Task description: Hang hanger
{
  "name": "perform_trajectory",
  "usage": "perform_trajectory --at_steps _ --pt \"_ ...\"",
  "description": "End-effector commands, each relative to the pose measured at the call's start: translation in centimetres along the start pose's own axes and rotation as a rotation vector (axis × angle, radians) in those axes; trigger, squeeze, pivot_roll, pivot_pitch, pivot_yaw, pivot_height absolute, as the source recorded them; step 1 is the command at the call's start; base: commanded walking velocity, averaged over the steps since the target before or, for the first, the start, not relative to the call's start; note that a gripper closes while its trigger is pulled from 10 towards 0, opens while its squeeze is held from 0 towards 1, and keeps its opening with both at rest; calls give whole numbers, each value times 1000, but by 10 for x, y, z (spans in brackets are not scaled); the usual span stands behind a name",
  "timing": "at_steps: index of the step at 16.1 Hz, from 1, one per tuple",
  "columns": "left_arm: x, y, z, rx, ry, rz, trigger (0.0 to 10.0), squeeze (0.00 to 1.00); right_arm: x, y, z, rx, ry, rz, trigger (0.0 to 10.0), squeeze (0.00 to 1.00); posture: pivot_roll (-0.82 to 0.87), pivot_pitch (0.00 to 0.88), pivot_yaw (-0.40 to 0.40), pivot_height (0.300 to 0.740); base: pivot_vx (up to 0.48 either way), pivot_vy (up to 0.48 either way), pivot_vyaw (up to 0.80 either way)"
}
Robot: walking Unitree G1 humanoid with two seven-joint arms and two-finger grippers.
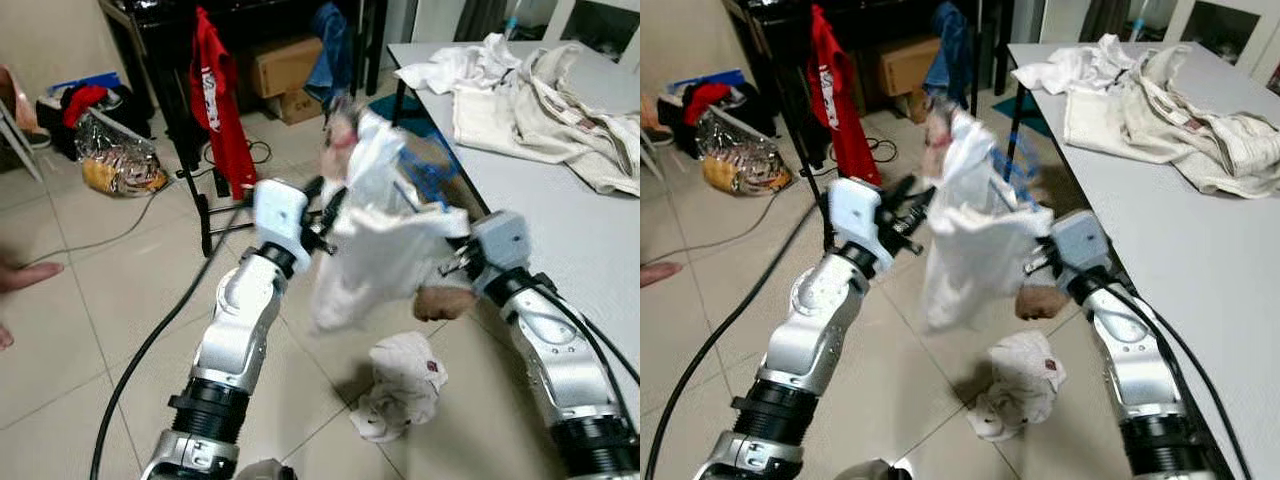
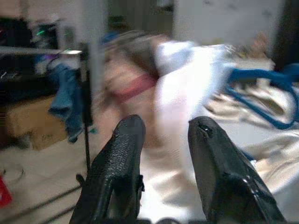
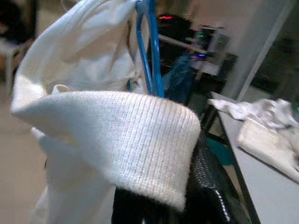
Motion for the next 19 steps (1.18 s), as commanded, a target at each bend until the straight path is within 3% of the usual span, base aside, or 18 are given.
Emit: perform_trajectory --at_steps 1,6,19 --pt "0 6 -14 64 32 1 10000 0 2 4 14 -80 -39 5 10000 0 10 0 33 723 0 0 0" --pt "-6 17 -27 173 42 22 10000 0 -6 11 7 -156 -61 -23 10000 0 17 0 37 723 0 0 0" --pt "-6 17 -27 173 42 22 10000 0 -6 11 7 -156 -61 -23 10000 0 17 0 37 723 0 0 0"
Point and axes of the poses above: a point about 5 cm out from each wrist's last joint towards the gripper, its own y axis pointing back from the gripper into the wrist, its own x axis along the axis of the wrist's last joint, z = x × y, the point moved 6 cm from there along -y, pointing out of the wrist towards the gripper, and after that the axes turned 14 degrees about y, right-handed, at the moved point
